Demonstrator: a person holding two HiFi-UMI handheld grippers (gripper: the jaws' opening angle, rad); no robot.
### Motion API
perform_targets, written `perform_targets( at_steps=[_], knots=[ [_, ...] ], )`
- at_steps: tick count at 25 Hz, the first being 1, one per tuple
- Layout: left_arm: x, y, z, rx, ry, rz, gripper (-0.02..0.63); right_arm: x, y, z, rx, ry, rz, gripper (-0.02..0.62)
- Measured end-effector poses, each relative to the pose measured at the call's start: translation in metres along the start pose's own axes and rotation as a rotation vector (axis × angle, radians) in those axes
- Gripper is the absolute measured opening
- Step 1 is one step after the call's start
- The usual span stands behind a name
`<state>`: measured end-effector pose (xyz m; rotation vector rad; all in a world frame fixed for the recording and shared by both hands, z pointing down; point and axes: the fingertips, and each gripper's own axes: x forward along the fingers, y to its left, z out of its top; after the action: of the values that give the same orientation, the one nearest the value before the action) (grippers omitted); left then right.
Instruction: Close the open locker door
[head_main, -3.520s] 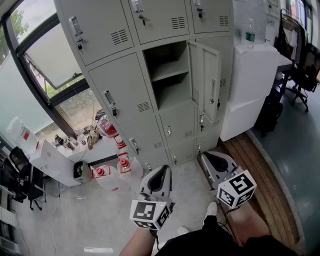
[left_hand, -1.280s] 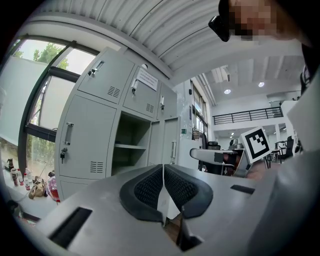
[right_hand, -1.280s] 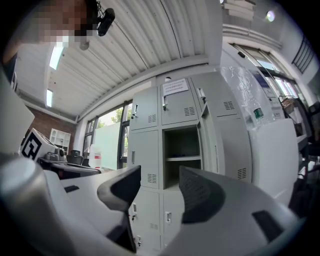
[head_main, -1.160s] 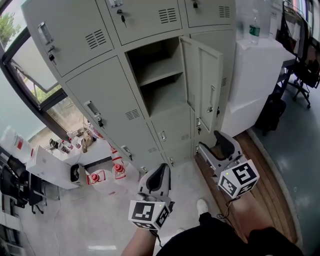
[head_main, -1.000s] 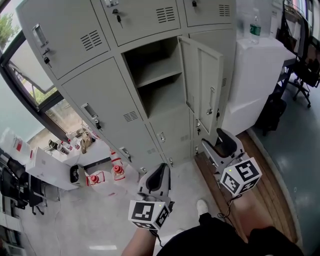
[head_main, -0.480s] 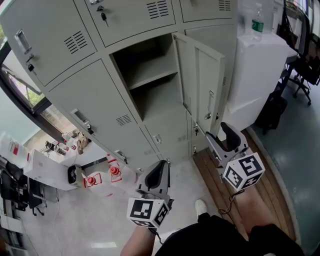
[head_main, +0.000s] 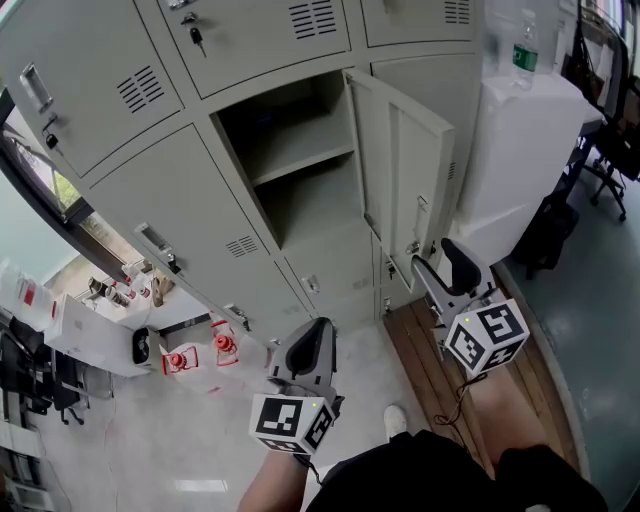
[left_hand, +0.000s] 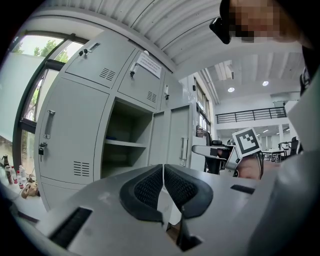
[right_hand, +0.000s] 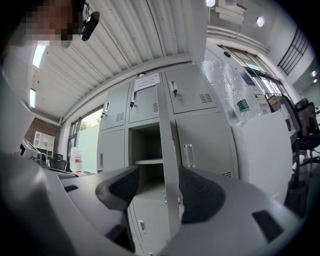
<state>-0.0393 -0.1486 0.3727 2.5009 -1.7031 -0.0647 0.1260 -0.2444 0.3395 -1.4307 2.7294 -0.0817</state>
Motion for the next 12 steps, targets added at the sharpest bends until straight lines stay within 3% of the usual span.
perform_targets(
  at_steps=[12],
  knots=[
    [0.027,0.002,0.005,0.004,-0.018,0.062,0.021,0.03,-0.021,0.004,-0.002,0.003,0.072,0.282]
  ],
)
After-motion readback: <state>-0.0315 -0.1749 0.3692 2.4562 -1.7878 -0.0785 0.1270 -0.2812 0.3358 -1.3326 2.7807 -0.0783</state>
